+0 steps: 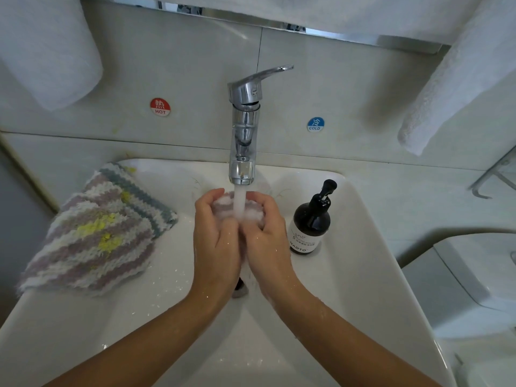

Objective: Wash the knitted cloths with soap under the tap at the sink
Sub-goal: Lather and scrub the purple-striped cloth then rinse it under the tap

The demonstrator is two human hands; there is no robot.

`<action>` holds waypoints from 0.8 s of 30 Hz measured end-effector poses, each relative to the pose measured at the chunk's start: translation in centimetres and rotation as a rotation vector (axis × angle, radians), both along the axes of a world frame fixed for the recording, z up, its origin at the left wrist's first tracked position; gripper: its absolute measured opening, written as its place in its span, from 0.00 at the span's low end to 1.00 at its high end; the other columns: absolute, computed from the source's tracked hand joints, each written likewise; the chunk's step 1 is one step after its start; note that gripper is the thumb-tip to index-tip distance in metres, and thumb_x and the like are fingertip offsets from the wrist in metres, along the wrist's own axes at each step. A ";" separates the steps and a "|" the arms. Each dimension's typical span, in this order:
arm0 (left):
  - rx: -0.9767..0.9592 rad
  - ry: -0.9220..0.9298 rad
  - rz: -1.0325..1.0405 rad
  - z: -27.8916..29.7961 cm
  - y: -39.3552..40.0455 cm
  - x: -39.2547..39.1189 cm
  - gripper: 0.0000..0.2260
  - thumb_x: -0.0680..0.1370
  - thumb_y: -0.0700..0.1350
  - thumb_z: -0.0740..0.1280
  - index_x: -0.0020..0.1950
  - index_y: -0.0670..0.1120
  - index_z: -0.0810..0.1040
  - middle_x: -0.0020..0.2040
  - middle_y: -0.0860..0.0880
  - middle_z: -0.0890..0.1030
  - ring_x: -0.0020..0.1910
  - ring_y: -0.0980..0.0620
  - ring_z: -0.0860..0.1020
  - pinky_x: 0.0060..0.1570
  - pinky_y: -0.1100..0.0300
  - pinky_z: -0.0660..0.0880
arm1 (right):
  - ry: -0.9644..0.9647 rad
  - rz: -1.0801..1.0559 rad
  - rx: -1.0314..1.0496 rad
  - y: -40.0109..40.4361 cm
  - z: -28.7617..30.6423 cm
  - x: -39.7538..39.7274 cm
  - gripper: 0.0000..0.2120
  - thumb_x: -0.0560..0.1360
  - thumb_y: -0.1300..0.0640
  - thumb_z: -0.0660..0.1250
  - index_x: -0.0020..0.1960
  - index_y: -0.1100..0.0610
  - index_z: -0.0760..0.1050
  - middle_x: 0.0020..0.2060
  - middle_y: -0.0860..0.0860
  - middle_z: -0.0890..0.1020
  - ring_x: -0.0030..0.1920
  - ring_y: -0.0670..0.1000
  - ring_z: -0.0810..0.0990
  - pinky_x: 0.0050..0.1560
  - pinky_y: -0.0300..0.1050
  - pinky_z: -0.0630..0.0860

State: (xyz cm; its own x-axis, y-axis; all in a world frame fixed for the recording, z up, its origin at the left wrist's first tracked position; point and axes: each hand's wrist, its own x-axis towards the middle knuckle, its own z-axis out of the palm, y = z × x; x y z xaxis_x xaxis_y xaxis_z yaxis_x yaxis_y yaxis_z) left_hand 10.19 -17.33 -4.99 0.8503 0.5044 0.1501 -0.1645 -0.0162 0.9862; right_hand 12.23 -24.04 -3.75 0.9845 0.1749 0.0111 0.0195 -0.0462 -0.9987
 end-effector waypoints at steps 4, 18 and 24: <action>0.064 0.113 0.029 -0.1 -0.2 0.1 0.11 0.79 0.63 0.59 0.57 0.60 0.68 0.44 0.57 0.81 0.43 0.59 0.81 0.46 0.49 0.81 | -0.024 -0.011 0.075 -0.1 0.3 0.0 0.24 0.73 0.71 0.57 0.52 0.42 0.74 0.45 0.45 0.82 0.47 0.46 0.81 0.52 0.49 0.81; 0.157 0.051 0.136 -0.1 0.1 0.3 0.18 0.82 0.54 0.59 0.38 0.45 0.75 0.30 0.51 0.77 0.28 0.55 0.75 0.29 0.60 0.72 | 0.058 -0.112 -0.042 0.8 -0.4 0.2 0.21 0.79 0.41 0.59 0.48 0.60 0.74 0.44 0.59 0.81 0.44 0.57 0.81 0.49 0.54 0.78; 0.123 0.103 0.035 -0.3 0.3 0.6 0.16 0.83 0.49 0.59 0.40 0.47 0.81 0.31 0.47 0.80 0.32 0.51 0.81 0.31 0.56 0.77 | 0.065 -0.125 -0.079 0.9 -0.3 0.8 0.14 0.76 0.51 0.66 0.36 0.59 0.70 0.29 0.48 0.73 0.32 0.46 0.71 0.32 0.40 0.70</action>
State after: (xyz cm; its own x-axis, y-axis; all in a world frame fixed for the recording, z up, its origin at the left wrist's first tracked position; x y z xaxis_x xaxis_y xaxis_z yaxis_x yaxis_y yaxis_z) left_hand 10.76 -17.04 -5.32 0.8466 0.5173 0.1252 -0.0596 -0.1416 0.9881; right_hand 13.07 -23.12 -4.07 0.9969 0.0490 -0.0621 -0.0557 -0.1225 -0.9909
